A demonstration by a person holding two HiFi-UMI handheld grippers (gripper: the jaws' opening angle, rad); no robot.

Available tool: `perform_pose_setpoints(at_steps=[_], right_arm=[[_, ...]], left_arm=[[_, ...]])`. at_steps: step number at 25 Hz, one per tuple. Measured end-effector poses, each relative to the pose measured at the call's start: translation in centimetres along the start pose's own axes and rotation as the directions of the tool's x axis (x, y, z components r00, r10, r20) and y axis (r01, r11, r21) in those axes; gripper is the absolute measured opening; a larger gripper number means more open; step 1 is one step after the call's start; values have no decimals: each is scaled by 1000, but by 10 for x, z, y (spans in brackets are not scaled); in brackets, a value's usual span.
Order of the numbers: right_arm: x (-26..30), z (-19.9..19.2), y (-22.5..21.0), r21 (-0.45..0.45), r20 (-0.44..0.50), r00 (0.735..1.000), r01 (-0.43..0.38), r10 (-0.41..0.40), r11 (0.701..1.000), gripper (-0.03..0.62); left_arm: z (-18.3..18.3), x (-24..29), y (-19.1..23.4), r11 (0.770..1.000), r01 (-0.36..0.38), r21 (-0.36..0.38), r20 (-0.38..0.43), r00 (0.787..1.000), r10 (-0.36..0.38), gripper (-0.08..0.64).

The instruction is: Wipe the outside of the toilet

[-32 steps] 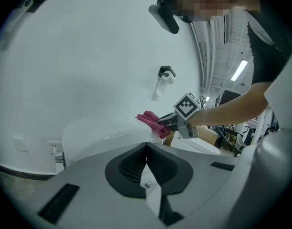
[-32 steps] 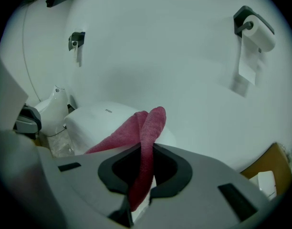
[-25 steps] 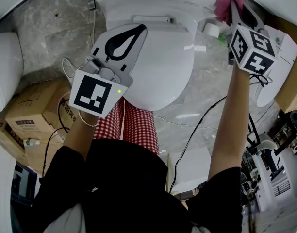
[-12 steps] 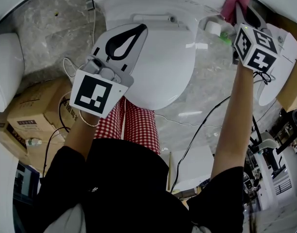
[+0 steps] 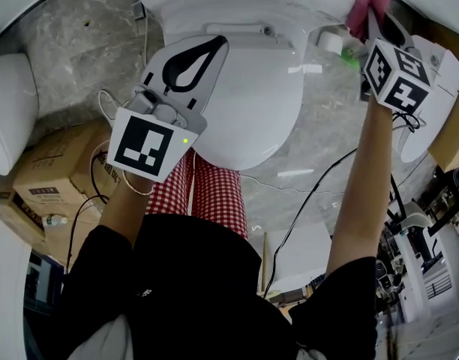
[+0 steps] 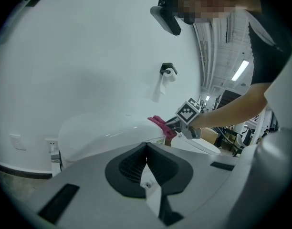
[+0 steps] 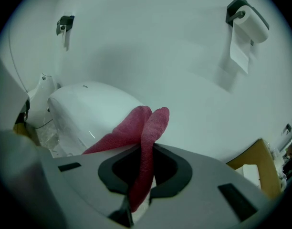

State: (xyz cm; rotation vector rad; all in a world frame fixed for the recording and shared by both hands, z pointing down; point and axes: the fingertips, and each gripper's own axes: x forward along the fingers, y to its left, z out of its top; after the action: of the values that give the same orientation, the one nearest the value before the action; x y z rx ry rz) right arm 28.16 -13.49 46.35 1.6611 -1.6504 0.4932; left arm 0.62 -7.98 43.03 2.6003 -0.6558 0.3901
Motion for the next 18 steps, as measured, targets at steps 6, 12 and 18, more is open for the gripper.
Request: perform_pose_setpoints(at_steps=[6, 12, 18], right_arm=[[2, -7, -2, -13, -41, 999, 31, -32, 999, 54], [-4, -31, -14, -4, -33, 994, 107, -107, 994, 54], [-36, -24, -32, 66, 9, 979, 205, -206, 977, 55]], left_arm=[[1, 1, 5, 1000, -5, 1, -2, 1000, 5, 9], [0, -13, 10, 1000, -27, -1, 5, 1000, 27, 9], [2, -18, 18, 999, -42, -4, 21, 999, 42, 9]])
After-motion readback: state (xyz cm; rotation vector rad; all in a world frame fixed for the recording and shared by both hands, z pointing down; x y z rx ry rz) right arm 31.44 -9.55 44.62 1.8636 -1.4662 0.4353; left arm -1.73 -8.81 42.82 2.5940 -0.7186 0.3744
